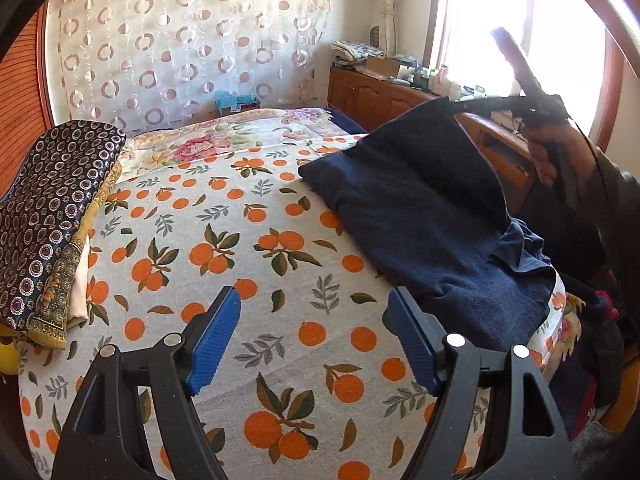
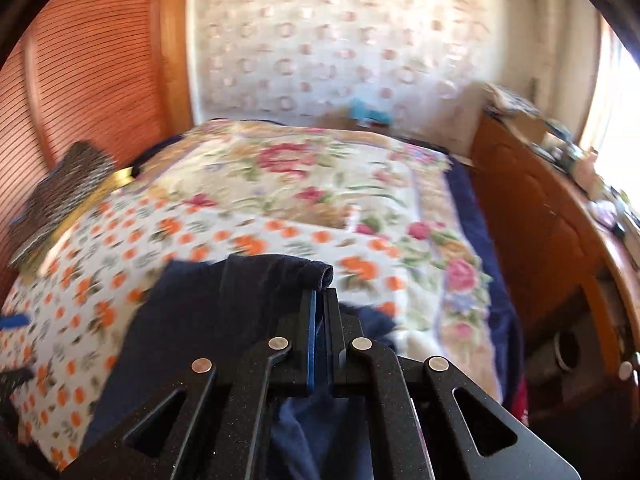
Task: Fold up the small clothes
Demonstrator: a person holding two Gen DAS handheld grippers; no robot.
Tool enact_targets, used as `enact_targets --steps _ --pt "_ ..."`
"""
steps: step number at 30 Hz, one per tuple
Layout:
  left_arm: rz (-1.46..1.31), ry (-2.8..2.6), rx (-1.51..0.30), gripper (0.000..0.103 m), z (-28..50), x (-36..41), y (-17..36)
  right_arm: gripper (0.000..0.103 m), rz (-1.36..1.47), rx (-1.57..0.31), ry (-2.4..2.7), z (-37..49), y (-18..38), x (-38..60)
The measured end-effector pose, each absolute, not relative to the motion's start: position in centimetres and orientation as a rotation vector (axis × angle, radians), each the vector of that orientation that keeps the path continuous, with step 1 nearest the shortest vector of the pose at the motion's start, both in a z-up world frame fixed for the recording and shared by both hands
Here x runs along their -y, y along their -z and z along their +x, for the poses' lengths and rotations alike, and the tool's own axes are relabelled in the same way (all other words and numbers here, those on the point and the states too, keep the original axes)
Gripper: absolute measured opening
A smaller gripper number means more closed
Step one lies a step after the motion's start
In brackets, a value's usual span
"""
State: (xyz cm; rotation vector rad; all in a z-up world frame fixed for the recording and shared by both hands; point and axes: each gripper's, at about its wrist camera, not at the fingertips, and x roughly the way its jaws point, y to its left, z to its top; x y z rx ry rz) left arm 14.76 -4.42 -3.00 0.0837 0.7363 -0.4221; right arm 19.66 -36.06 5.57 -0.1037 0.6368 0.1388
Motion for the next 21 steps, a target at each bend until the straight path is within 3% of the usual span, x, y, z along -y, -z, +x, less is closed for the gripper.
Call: enact_targets --steps 8,12,14,18,21 --pt "0.091 0.437 -0.745 0.077 14.6 5.2 3.2 0.008 0.061 -0.61 0.055 21.1 -5.6 39.7" --pt "0.103 0.449 -0.75 0.077 14.4 6.0 3.5 0.009 -0.01 -0.639 -0.016 18.5 -4.2 38.3" --pt "0.105 0.454 -0.753 0.077 14.3 6.4 3.7 0.016 -0.018 -0.653 -0.095 16.0 -3.3 37.1" --pt "0.108 0.465 -0.761 0.077 14.4 7.0 4.0 0.046 -0.037 -0.671 -0.208 10.7 -1.2 35.1" --pt "0.112 0.472 -0.765 0.077 14.3 7.5 4.2 0.046 -0.075 -0.694 -0.271 7.4 0.6 32.9"
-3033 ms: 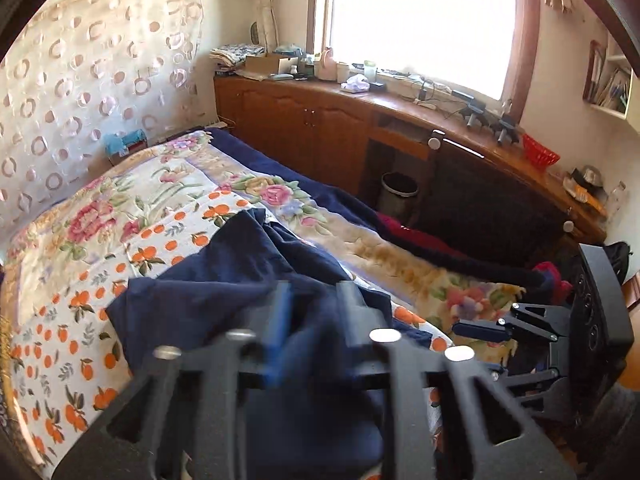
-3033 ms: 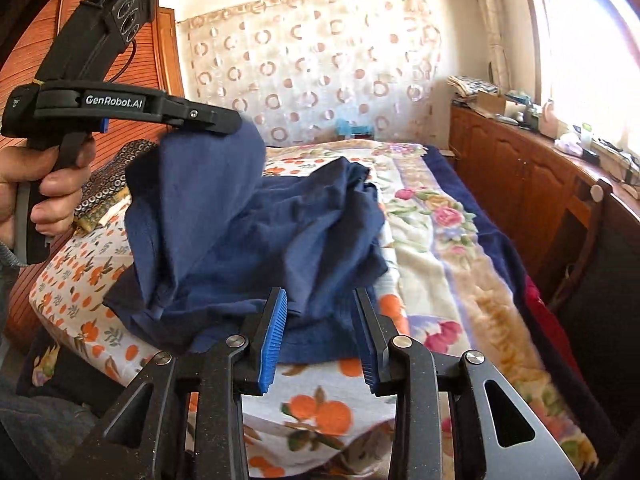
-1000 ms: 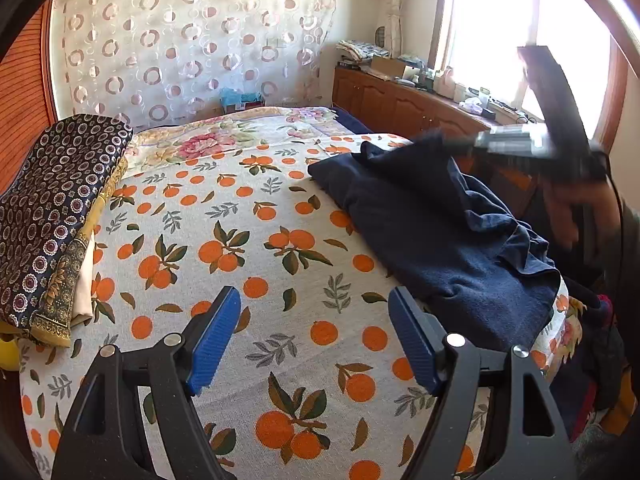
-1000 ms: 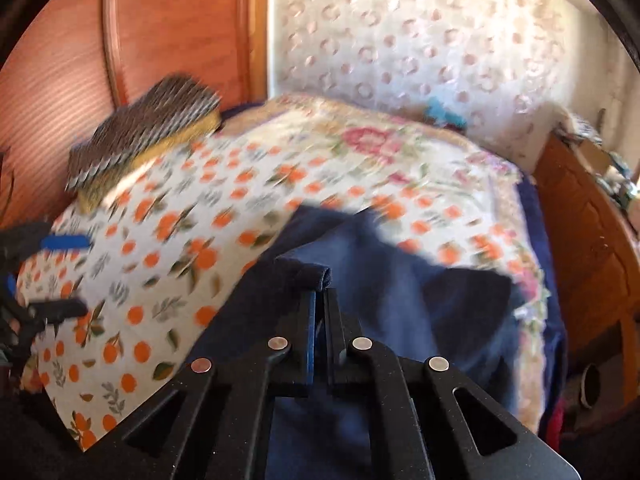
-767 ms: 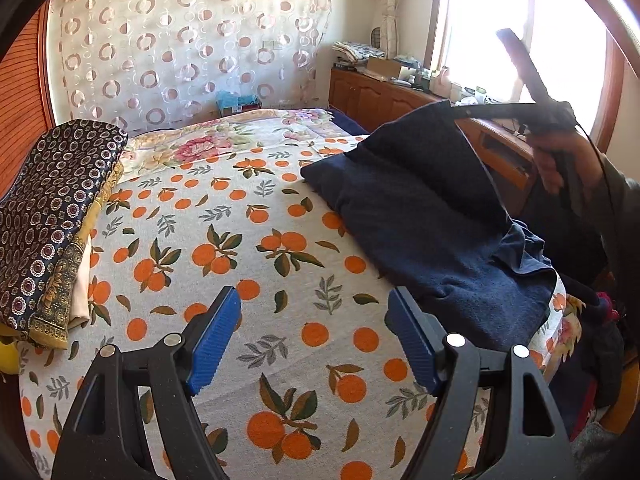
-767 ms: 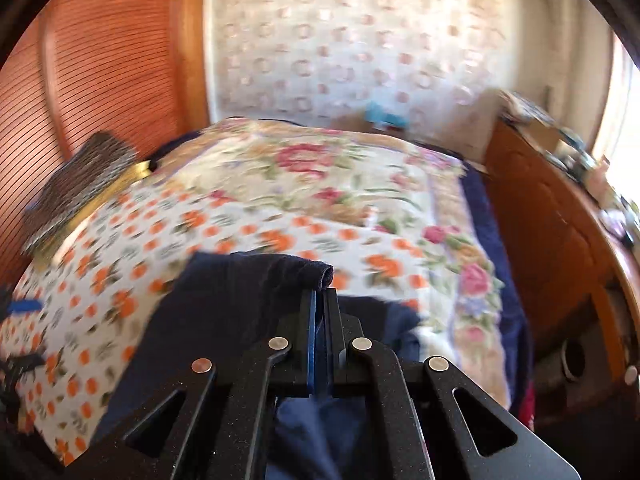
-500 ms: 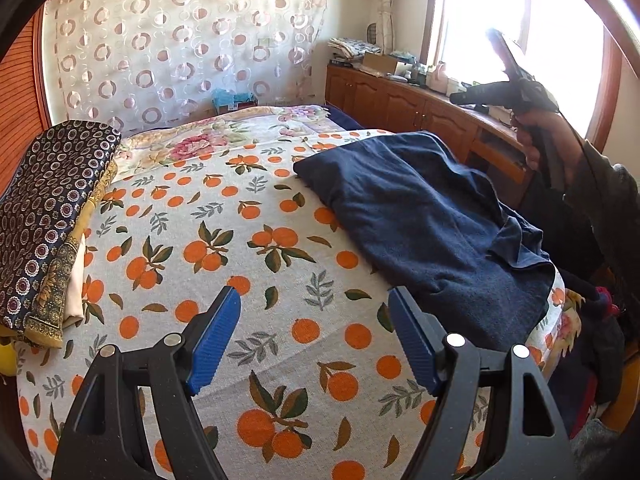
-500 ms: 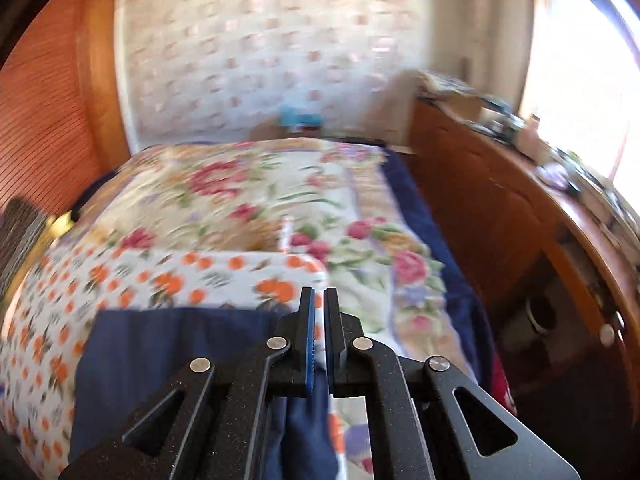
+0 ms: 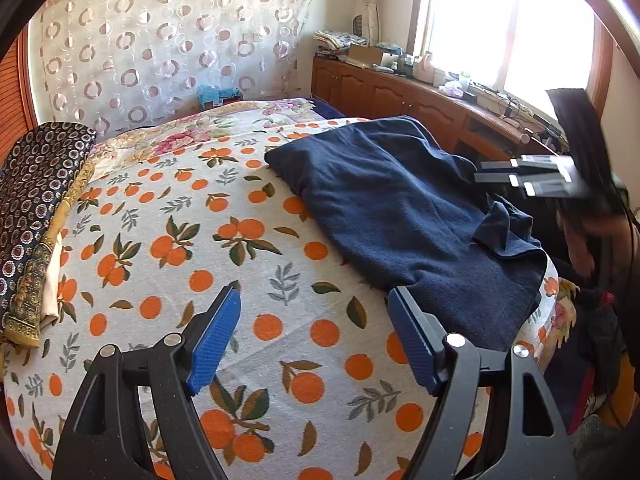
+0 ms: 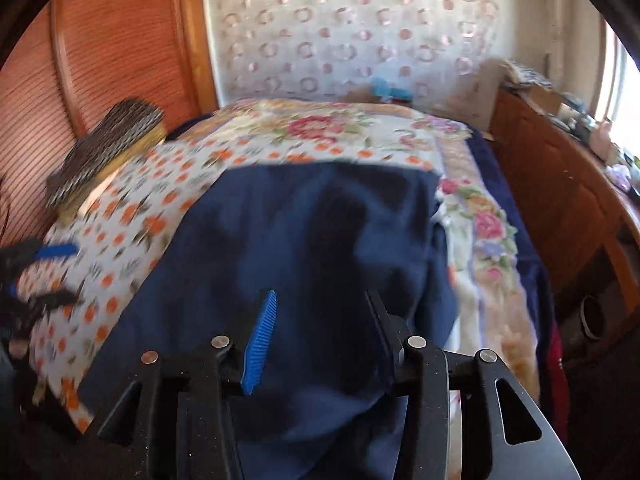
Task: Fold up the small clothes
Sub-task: 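Grasp the folded shirt edge with the right tool and tuck it over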
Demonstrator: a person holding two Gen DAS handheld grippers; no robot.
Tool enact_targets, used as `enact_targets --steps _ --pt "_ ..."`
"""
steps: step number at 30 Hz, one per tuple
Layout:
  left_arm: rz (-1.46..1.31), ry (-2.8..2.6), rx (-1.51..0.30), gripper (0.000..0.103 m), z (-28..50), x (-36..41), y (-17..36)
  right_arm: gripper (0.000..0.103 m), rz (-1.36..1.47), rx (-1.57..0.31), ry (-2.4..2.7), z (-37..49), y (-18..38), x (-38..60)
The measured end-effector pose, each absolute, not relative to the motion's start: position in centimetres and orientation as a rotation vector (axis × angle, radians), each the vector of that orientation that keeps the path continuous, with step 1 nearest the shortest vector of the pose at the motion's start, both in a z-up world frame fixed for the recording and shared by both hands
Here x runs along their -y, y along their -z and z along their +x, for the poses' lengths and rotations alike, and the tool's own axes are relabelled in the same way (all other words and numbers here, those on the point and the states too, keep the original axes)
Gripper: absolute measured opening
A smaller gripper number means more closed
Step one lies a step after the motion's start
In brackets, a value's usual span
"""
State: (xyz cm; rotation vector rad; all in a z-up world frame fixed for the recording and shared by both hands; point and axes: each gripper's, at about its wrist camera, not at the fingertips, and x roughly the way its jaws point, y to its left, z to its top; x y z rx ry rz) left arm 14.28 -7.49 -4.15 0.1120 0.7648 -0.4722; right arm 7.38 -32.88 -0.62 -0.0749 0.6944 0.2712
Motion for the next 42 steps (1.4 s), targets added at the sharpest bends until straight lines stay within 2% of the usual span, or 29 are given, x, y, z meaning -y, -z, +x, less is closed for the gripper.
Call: enact_targets --steps 4,11,12,13,15,16,23,32,33,34,37,39,42 --pt "0.119 0.481 -0.772 0.077 14.1 8.1 4.5 0.046 -0.126 -0.704 -0.316 4.4 2.3 30.6" --pt "0.134 0.495 -0.786 0.077 13.9 9.1 5.1 0.046 -0.208 -0.725 -0.291 4.0 3.3 31.8" --pt "0.136 0.497 -0.787 0.077 13.8 9.3 5.1 0.041 -0.213 -0.729 -0.28 4.1 3.4 32.1" --pt "0.137 0.499 -0.787 0.077 13.8 9.4 5.1 0.03 -0.21 -0.733 -0.275 4.0 3.5 32.5" --pt "0.139 0.505 -0.788 0.077 13.6 9.7 5.2 0.015 -0.197 -0.734 -0.276 3.7 3.5 33.4" --pt "0.141 0.507 -0.788 0.077 13.5 9.8 5.2 0.013 -0.184 -0.723 -0.275 3.3 3.4 33.8" --pt "0.149 0.542 -0.784 0.077 12.8 11.0 5.1 0.011 -0.039 -0.631 -0.175 -2.5 1.7 38.7" --pt "0.161 0.577 -0.808 0.077 12.1 13.2 5.7 0.011 0.051 -0.644 -0.022 -3.9 3.7 41.9" --pt "0.157 0.58 -0.813 0.077 12.1 13.3 5.8 0.013 0.063 -0.633 -0.014 -4.0 3.8 41.5" --pt "0.153 0.583 -0.817 0.077 12.0 13.5 5.9 0.024 0.078 -0.623 -0.01 -3.9 3.7 41.5" --pt "0.158 0.583 -0.821 0.077 11.7 13.8 6.1 0.043 0.113 -0.568 -0.006 -4.1 4.0 40.1" --pt "0.158 0.586 -0.824 0.077 11.5 13.9 6.2 0.048 0.128 -0.519 -0.009 -4.7 3.6 39.9" --pt "0.161 0.592 -0.824 0.077 11.3 14.0 6.0 0.05 0.144 -0.454 -0.018 -5.8 3.4 39.6"
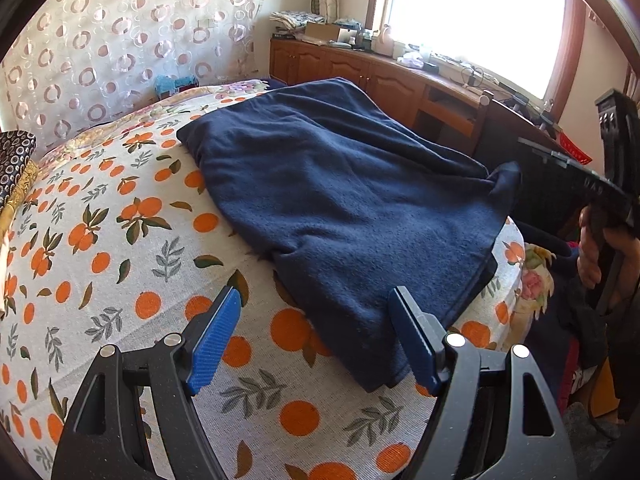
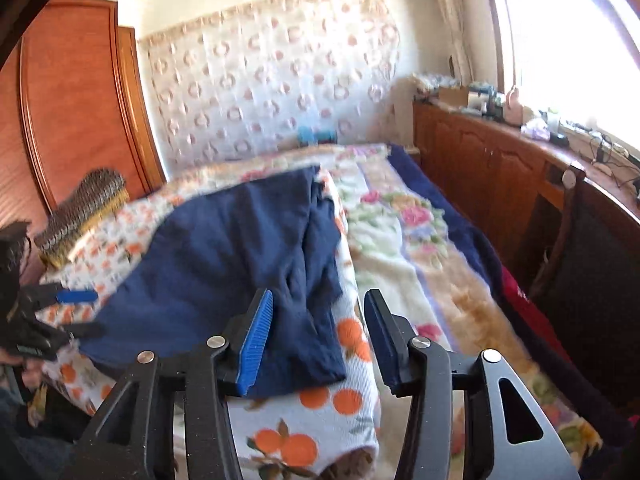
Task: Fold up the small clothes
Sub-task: 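Grasp the folded shirt edge with the right tool and tuck it over, then grasp the folded navy shirt bundle with both tools and lift it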
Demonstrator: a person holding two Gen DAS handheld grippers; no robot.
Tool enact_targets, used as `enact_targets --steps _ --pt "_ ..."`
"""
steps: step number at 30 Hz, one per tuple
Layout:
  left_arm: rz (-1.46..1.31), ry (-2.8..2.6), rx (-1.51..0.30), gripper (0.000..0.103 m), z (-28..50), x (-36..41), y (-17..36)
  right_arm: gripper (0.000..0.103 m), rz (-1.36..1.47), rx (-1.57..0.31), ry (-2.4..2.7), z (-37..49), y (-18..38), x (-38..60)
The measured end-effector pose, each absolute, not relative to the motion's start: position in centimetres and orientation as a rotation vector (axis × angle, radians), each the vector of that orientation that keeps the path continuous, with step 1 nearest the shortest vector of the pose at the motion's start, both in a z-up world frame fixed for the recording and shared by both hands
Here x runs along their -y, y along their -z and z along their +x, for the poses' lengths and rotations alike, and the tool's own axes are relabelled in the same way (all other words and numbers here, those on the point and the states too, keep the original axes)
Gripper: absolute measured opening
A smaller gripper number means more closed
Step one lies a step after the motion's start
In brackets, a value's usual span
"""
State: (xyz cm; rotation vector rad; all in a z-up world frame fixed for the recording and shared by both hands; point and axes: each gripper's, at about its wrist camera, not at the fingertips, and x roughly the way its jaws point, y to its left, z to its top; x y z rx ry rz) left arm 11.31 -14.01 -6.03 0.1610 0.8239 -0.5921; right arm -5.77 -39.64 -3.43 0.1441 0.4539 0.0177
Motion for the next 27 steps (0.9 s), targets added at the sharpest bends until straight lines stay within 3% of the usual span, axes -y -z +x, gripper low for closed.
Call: enact_targets --steps 5,10,15,23,27 --pt "0.157 0.597 -0.819 0.077 11.0 13.8 5.6 0.053 0.149 -0.384 0.008 -7.0 3.2 39.5" --pt "0.149 0.612 -0.852 0.077 11.0 13.9 6.1 0.053 0.138 -0.539 -0.066 -4.3 6.5 38.5" --pt "0.118 0.657 -0.896 0.056 11.0 14.1 6.6 0.053 0.147 -0.674 -0.063 -2.9 9.7 38.7" --pt "0.129 0.682 -0.946 0.053 10.9 15.0 7.5 0.052 0.107 -0.705 -0.079 -2.8 9.7 38.7" --pt "0.137 0.683 -0.946 0.053 10.9 15.3 7.6 0.038 0.084 -0.709 -0.098 -2.3 9.3 38.5"
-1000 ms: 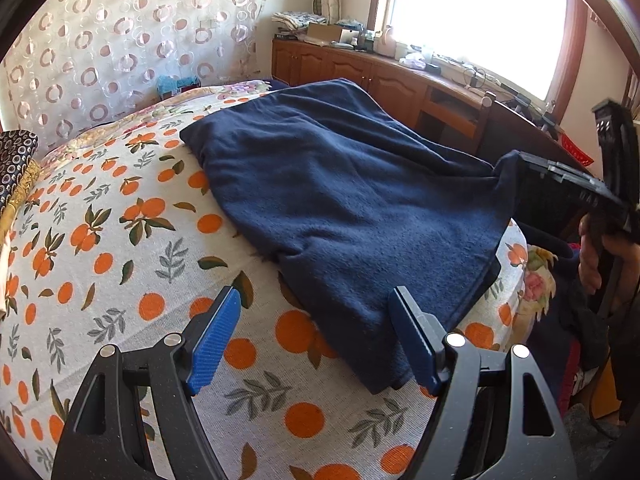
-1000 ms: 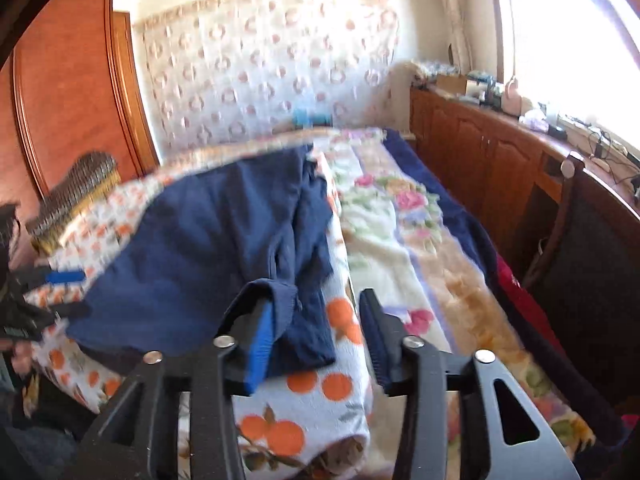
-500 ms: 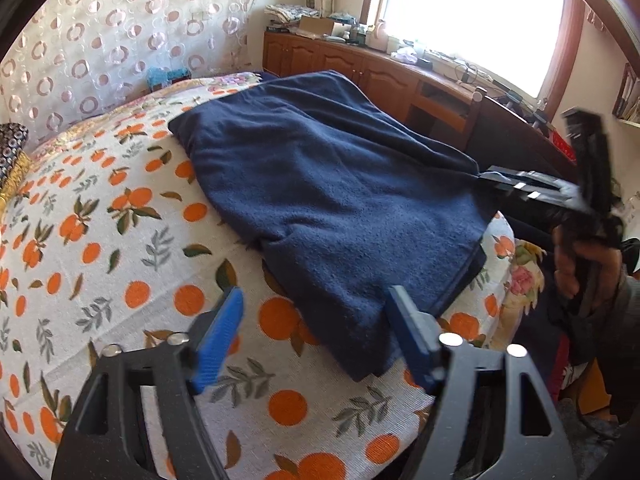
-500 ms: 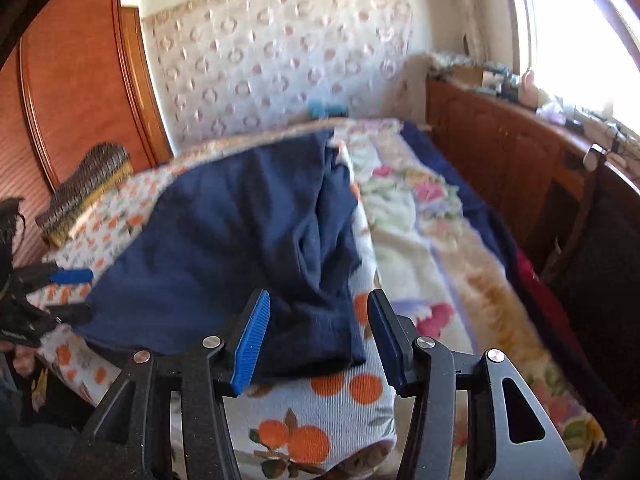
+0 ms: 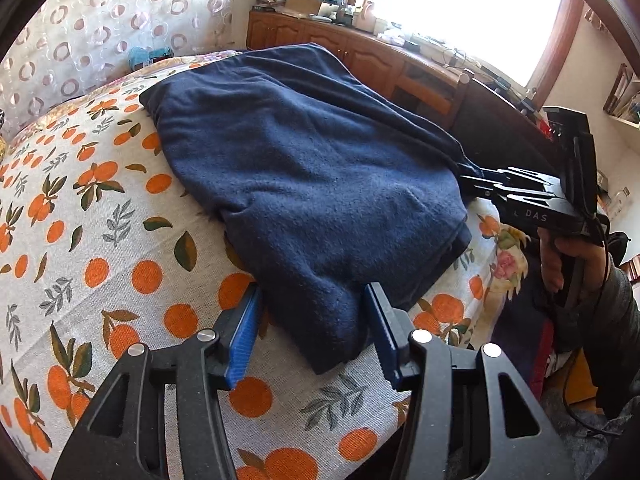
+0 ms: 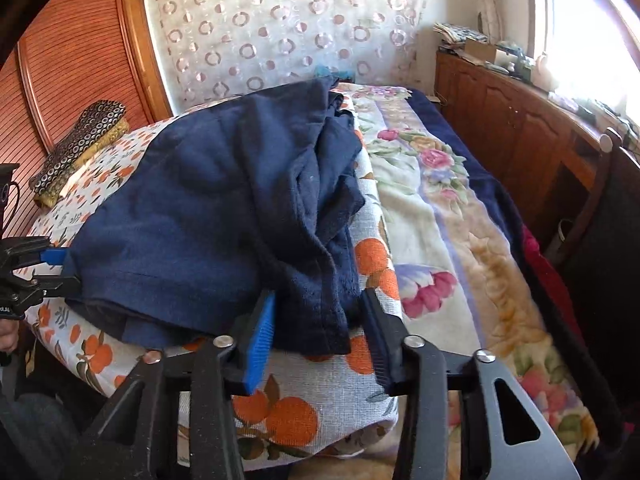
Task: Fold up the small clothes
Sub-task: 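Grasp the folded navy shirt bundle with both tools and lift it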
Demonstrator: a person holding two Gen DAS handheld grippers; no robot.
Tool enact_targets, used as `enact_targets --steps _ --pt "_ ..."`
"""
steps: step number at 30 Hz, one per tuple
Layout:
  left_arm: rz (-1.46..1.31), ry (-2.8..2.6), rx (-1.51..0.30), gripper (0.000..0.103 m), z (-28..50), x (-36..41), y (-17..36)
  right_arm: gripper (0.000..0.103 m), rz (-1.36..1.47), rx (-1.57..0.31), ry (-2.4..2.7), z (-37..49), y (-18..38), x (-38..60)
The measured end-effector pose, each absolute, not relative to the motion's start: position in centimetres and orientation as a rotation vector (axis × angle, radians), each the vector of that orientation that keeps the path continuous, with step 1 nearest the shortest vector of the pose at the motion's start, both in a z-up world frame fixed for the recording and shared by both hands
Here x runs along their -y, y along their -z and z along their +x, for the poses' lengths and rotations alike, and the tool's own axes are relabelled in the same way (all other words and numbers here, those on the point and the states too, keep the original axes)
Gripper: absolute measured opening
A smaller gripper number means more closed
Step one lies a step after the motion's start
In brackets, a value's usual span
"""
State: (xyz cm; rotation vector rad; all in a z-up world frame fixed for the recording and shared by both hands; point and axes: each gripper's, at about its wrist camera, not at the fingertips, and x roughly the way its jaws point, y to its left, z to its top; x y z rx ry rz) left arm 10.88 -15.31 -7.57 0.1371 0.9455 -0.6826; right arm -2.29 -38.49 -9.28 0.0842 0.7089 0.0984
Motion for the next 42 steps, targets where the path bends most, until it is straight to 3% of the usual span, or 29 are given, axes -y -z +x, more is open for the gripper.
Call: enact_targets --steps 6,8,12,17,25,36,38,41,42 --pt "0.146 0.691 -0.943 0.046 10.7 15.5 7.5 0.012 0.08 -0.716 -0.152 -2.5 9.4 38.4" --pt "0.147 0.702 -0.944 0.039 10.6 15.6 7.6 0.01 0.076 -0.709 -0.15 -2.5 9.4 38.2" --pt "0.147 0.71 -0.915 0.013 10.6 15.4 6.8 0.008 0.118 -0.677 -0.18 -2.9 9.2 38.5" --pt "0.078 0.732 -0.82 0.011 11.7 14.4 2.8 0.008 0.152 -0.564 -0.223 -3.0 5.6 39.2" --pt "0.006 0.653 -0.747 0.011 20.4 13.4 -2.0 0.008 0.116 -0.436 -0.232 4.2 -1.9 39.6" --pt "-0.036 0.616 -0.801 0.012 29.3 12.8 -1.6 0.008 0.109 -0.511 -0.234 16.7 -2.3 39.5" --pt "-0.044 0.615 -0.815 0.017 30.2 12.6 -1.6 0.008 0.112 -0.512 -0.244 17.8 -2.4 39.5" --pt "-0.013 0.568 -0.782 0.045 31.0 12.0 -2.0 0.008 0.095 -0.525 -0.249 18.7 -2.1 39.3" --pt "-0.007 0.565 -0.769 0.05 31.1 11.7 -2.2 0.008 0.088 -0.534 -0.25 19.2 -1.9 39.1"
